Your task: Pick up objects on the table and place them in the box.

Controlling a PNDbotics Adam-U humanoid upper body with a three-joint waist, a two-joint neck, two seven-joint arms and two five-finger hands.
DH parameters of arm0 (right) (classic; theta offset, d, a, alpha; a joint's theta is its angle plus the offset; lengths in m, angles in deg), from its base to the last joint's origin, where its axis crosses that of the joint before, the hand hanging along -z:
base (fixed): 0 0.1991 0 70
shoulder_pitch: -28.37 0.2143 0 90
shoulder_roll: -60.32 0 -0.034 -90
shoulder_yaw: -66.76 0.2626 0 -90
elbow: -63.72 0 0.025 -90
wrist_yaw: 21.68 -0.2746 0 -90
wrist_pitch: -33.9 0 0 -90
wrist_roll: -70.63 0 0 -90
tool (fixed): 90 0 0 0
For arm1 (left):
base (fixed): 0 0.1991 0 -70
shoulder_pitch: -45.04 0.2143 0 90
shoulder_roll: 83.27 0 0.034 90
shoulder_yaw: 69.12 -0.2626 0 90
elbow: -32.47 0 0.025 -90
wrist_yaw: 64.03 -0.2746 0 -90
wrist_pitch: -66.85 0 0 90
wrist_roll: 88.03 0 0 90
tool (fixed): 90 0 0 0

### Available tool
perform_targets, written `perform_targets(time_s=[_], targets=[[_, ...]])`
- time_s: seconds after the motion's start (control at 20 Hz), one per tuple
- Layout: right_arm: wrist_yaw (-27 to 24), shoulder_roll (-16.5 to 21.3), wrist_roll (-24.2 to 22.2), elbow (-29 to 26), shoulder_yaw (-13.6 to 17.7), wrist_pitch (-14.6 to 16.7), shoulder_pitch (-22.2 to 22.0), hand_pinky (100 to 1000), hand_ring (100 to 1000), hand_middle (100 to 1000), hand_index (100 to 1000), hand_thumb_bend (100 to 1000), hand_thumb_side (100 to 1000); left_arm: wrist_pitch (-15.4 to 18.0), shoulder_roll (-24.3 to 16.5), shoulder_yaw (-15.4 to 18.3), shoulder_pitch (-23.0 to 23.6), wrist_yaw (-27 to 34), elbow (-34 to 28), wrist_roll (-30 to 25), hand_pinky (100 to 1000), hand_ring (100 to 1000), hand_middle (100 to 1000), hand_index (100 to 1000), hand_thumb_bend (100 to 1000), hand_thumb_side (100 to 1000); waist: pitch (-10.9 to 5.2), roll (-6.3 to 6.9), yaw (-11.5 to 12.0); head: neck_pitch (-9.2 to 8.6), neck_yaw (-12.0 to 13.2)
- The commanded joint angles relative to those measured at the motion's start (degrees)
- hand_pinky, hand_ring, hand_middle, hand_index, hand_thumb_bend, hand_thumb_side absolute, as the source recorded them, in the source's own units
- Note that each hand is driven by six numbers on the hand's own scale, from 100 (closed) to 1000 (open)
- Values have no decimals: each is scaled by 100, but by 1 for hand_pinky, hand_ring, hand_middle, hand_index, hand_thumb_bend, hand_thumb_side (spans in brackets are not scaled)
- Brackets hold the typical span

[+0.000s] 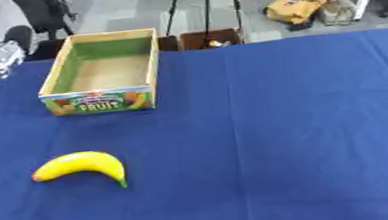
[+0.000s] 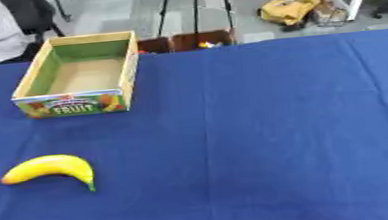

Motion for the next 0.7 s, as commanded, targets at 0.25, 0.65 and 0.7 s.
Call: perform_targets(time_s=[0.25,0.65,0.7], targets=[[66,195,9,-51,58,-15,24,778,870,809,830,100,1000,-172,-85,-339,-337,-82,188,-1007,916,992,980,1000,316,856,-71,8,-9,-94,12],[76,194,-11,-51,41,-18,17,779,870,808,830,100,1000,-132,-306,-646,-276,233,213,-1363,887,957,954,1000,525,838,-47,27,-9,-124,-15],[76,196,-14,-51,39,-17,17,779,870,808,830,100,1000,-108,-357,-704,-266,272,220,-1364,885,957,961,1000,533,832,-46,30,-10,-129,-16]])
